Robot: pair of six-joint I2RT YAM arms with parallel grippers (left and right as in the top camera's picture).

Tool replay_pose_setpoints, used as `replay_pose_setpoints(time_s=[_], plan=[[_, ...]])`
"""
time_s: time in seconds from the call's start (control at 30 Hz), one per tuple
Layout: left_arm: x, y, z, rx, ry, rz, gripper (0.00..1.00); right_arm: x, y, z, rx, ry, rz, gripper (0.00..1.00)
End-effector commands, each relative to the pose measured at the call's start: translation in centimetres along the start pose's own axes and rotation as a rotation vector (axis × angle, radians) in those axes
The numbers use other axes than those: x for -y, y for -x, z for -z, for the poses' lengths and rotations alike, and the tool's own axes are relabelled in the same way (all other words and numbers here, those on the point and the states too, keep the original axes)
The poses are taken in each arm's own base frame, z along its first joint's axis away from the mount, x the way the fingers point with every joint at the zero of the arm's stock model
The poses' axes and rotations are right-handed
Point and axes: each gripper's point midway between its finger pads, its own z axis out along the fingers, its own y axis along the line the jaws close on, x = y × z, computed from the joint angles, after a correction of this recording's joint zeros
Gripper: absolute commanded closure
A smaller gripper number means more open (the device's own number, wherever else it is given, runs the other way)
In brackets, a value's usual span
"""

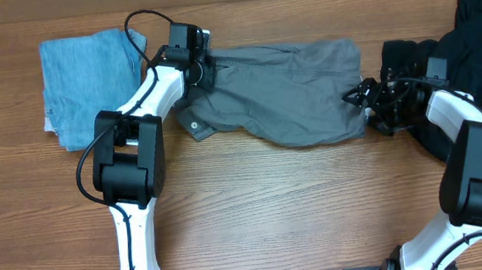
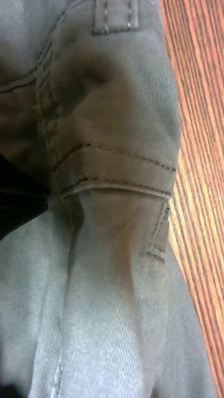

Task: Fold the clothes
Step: 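Grasp the right end and fold it leftward over the middle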

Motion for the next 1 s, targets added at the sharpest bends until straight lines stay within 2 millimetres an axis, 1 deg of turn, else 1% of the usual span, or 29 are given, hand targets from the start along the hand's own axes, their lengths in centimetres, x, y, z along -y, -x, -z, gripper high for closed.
replay_pose_setpoints(time_s=[0.0, 0.07, 0.17, 0.2, 0.27, 0.3, 0.4, 0.5, 0.53, 0.6, 0.63, 0.67, 0.7, 0.73, 0.77, 0.8, 0.87, 0.93, 0.97], plan=[[0.1, -1.5, -0.6, -0.044, -0.004, 0.009, 0.94, -0.7, -3.3, -4.0, -0.138, 0.064, 0.030, 0.00], [0.1, -1.5, -0.6, -0.047, -0.004, 0.009, 0.94, -2.3, -4.0, -4.9, -0.158, 0.096, 0.077, 0.00], [0.1, -1.6, -0.6, -0.049, -0.004, 0.010, 0.94, -4.0, -4.5, -5.8, -0.163, 0.125, 0.135, 0.00], [0.1, -1.6, -0.6, -0.049, -0.004, 0.010, 0.94, -4.5, -4.5, -6.0, -0.158, 0.133, 0.147, 0.06], [0.1, -1.6, -0.6, -0.049, -0.004, 0.009, 0.94, -5.0, -4.0, -6.0, -0.142, 0.145, 0.135, 0.32], [0.1, -1.6, -0.6, -0.048, -0.004, 0.009, 0.94, -5.3, -3.7, -6.0, -0.133, 0.159, 0.131, 0.50], [0.2, -1.0, 0.1, -0.034, -0.004, 0.008, 0.95, -6.1, -2.1, -5.4, -0.094, 0.184, 0.108, 0.96], [0.3, 0.8, 2.0, 0.014, -0.004, 0.003, 0.96, -7.0, -0.3, -4.3, -0.061, 0.194, 0.108, 0.96], [0.4, 1.8, 3.2, 0.042, -0.001, 0.001, 0.96, -7.3, 0.4, -3.8, -0.050, 0.193, 0.106, 0.96], [0.4, 3.9, 5.9, 0.104, 0.004, -0.002, 0.96, -7.7, 1.7, -2.7, -0.025, 0.171, 0.098, 0.96], [0.5, 5.0, 7.5, 0.138, 0.004, -0.004, 0.96, -7.7, 2.6, -1.7, -0.002, 0.135, 0.093, 0.96], [0.6, 6.3, 9.5, 0.182, 0.004, -0.006, 0.95, -7.5, 3.4, -0.9, 0.020, 0.092, 0.089, 0.96], [0.7, 7.0, 10.8, 0.207, 0.004, -0.008, 0.94, -7.4, 3.9, -0.2, 0.037, 0.055, 0.097, 0.96], [0.9, 7.9, 12.5, 0.238, 0.003, -0.010, 0.94, -7.1, 4.6, 0.9, 0.062, -0.007, 0.105, 0.96], [1.1, 8.8, 14.7, 0.274, 0.002, -0.012, 0.93, -6.7, 5.3, 2.2, 0.090, -0.087, 0.112, 0.96], [1.3, 9.6, 17.3, 0.310, 0.001, -0.015, 0.91, -5.9, 6.2, 4.6, 0.139, -0.231, 0.117, 0.96], [1.5, 10.0, 19.9, 0.335, 0.000, -0.016, 0.91, -5.6, 7.2, 7.5, 0.197, -0.369, 0.117, 0.96], [1.7, 9.9, 21.8, 0.342, -0.001, -0.017, 0.91, -6.1, 7.9, 10.0, 0.254, -0.454, 0.128, 0.96], [1.7, 9.7, 22.3, 0.339, -0.001, -0.017, 0.91, -6.5, 8.2, 11.1, 0.282, -0.483, 0.136, 0.96]])
